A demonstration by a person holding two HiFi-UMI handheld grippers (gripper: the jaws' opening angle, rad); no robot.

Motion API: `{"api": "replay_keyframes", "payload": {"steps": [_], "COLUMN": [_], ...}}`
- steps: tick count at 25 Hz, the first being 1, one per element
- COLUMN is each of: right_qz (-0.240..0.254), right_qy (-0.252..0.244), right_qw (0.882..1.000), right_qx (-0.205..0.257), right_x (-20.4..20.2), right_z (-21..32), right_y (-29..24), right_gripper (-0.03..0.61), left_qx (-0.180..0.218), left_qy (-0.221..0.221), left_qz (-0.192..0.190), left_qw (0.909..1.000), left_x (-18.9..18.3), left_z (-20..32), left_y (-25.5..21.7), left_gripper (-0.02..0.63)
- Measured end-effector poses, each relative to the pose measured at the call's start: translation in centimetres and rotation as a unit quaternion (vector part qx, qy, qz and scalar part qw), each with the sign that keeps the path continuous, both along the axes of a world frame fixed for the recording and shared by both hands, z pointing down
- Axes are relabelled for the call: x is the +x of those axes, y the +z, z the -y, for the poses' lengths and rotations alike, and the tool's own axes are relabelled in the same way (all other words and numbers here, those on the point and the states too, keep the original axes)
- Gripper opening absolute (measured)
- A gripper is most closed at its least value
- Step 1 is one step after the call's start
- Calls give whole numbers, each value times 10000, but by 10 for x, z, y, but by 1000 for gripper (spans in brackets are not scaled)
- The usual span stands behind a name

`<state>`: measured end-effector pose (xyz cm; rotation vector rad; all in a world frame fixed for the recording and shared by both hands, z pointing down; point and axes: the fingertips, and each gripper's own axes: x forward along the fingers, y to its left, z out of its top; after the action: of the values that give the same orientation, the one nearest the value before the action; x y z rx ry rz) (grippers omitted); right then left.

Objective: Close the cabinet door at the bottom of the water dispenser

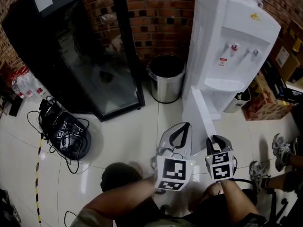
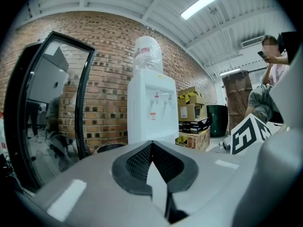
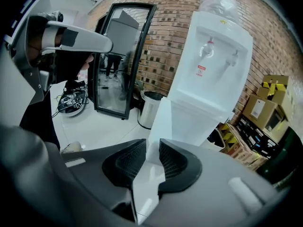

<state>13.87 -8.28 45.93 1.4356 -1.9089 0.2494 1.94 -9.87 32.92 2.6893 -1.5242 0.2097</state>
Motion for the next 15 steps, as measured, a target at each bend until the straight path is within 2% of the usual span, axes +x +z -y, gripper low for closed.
{"api": "replay_keyframes", "payload": {"steps": [7,15], "right_qz": [45,158], "right_qy": [754,1692], "right_qw": [9971,9854], "right_qx": [-108,-63], "right_x": [54,122], "right_z": [17,44], "right_y": [0,0], "right_gripper": [89,92], "left_qx": [-75,-164], "left_qy": [106,82], "left_qz": [94,187], "left_qw": [9999,9997], "left_x": [16,29], "left_z": [11,34], "left_y": [12,25], "left_gripper": [0,0]}}
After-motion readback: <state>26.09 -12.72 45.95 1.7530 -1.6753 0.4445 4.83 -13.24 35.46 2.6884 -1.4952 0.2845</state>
